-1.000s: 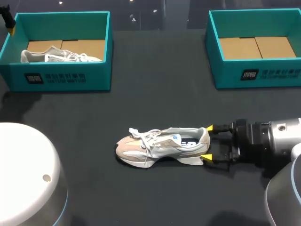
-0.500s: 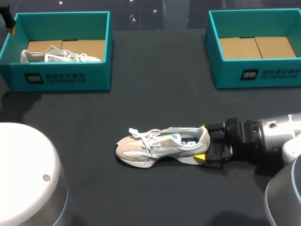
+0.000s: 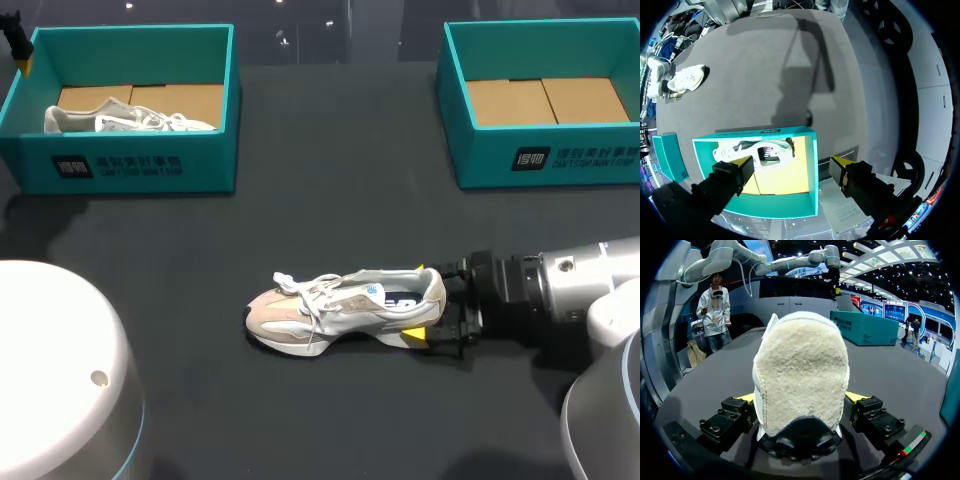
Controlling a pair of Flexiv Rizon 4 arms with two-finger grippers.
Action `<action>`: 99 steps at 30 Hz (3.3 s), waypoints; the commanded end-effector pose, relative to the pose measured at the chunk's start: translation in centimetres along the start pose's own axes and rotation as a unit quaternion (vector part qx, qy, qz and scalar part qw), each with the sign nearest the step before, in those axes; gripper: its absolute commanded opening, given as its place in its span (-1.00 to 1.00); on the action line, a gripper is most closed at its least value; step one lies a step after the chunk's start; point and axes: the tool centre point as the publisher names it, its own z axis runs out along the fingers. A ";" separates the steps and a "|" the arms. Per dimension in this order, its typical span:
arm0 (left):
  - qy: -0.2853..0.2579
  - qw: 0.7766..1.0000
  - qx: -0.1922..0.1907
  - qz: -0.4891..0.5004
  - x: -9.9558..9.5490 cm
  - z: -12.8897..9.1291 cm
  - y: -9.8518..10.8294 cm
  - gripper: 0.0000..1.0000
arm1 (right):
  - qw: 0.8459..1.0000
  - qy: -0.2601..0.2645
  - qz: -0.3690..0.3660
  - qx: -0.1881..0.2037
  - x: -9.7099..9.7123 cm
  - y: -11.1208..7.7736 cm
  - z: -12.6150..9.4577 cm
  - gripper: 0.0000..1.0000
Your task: Take the shoe out of the shoebox, open the shoe tongue, remove and reinsert the insole, then place the shoe into the shoebox
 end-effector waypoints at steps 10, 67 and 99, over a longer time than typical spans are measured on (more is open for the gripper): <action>0.001 1.000 -0.002 0.000 0.0 0.0 -0.2 1.00 | 1.000 -0.013 0.004 0.006 0.1 -0.1 0.8 -1.00; 0.001 1.000 -0.002 0.000 0.0 0.0 -0.2 1.00 | 0.999 -0.011 0.014 0.034 0.4 -0.4 0.5 -1.00; 0.001 1.000 -0.002 0.000 0.0 0.0 -0.2 1.00 | 0.999 -0.006 0.011 0.032 0.3 -0.4 0.5 -1.00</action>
